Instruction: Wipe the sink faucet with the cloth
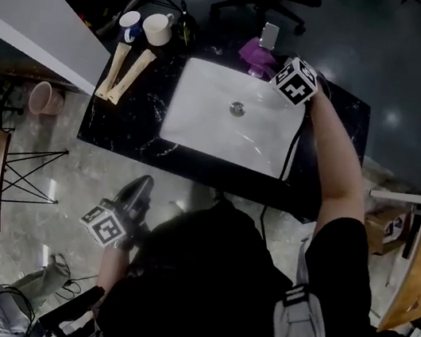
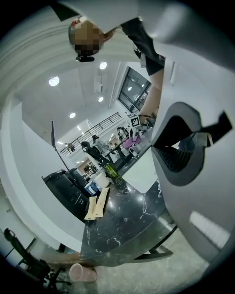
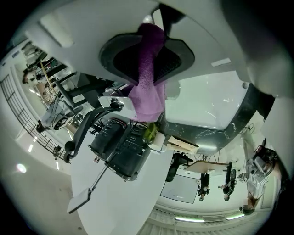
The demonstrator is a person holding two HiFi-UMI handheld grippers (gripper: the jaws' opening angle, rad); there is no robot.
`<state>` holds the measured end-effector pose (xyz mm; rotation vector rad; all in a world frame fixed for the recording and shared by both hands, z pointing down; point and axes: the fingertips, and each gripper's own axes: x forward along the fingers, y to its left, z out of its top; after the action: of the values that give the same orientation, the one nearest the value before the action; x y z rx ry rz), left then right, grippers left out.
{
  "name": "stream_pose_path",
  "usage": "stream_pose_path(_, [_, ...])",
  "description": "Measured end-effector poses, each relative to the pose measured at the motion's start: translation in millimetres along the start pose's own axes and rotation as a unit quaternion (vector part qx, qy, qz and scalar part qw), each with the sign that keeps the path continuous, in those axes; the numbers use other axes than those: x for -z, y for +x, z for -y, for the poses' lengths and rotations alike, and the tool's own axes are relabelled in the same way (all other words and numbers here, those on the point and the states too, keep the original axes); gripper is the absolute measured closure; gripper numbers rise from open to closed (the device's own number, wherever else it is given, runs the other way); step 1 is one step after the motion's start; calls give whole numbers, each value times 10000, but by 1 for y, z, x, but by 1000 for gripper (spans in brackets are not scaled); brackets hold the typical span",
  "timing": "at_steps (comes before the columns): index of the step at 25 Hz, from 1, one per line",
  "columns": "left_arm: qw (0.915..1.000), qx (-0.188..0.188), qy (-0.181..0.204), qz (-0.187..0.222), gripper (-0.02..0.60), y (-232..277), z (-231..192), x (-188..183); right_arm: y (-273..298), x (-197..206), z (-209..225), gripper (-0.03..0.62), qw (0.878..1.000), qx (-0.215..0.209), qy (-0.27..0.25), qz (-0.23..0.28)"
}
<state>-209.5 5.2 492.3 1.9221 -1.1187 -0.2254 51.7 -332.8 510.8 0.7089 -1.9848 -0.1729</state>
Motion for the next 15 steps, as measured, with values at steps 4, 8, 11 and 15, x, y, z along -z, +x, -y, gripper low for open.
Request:
stream_pose_path(4, [10000, 0, -37, 52, 581, 7, -3, 9, 17, 5, 32, 500, 9996, 105, 250, -90])
stream_pose_path(8, [9999, -94, -113, 26, 581, 17, -4, 14, 23, 4, 43, 500, 9993, -93, 350, -6])
stream_pose_path(11, [9997, -172, -170, -37, 581, 25, -3, 16, 24, 3, 41, 500, 9991, -154, 378, 148])
stream_pose_path(15, [9999, -51, -113, -26, 581, 34, 4, 17, 24, 1, 38, 502, 9987, -75, 445, 227])
